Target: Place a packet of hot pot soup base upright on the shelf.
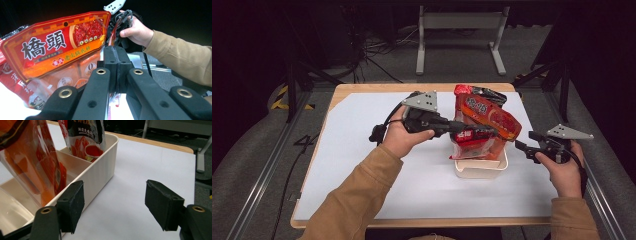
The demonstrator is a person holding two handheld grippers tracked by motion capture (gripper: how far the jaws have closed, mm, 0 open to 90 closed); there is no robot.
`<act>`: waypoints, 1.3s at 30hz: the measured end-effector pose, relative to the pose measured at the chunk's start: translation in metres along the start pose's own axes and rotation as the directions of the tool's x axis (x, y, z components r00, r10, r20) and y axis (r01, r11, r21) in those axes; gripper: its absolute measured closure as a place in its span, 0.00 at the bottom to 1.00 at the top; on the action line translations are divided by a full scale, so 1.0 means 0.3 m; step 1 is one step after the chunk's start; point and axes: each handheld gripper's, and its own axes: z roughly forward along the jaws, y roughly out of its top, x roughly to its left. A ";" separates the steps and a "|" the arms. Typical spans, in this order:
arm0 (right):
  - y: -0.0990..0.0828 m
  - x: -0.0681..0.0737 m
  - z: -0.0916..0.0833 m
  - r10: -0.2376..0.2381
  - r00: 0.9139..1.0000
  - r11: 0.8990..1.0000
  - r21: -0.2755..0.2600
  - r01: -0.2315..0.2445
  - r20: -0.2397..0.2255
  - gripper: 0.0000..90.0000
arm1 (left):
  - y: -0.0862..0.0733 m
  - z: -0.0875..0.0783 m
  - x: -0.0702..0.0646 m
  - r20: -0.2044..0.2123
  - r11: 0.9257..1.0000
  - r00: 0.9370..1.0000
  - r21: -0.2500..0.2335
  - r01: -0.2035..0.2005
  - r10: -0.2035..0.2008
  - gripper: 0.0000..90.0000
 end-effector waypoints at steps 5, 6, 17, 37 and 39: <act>-0.001 -0.003 -0.002 0.001 1.000 1.000 -0.002 -0.001 0.001 0.36 | -0.003 0.019 0.003 0.015 1.000 1.000 0.007 -0.011 0.011 1.00; -0.001 -0.003 -0.002 -0.001 1.000 1.000 -0.003 0.001 0.001 0.36 | -0.006 0.026 0.005 0.019 1.000 1.000 0.005 -0.017 0.017 1.00; -0.003 -0.005 -0.003 0.003 1.000 1.000 0.001 -0.003 0.002 0.35 | -0.027 0.076 0.019 0.031 1.000 0.999 0.014 -0.020 0.019 1.00; -0.004 -0.014 -0.011 0.015 1.000 1.000 -0.013 -0.015 -0.006 0.35 | -0.067 0.188 0.038 0.043 1.000 0.999 0.009 0.002 -0.003 1.00; -0.005 -0.015 -0.011 0.013 1.000 1.000 -0.012 -0.013 -0.005 0.35 | -0.072 0.196 0.038 0.044 1.000 0.999 0.008 0.008 -0.009 1.00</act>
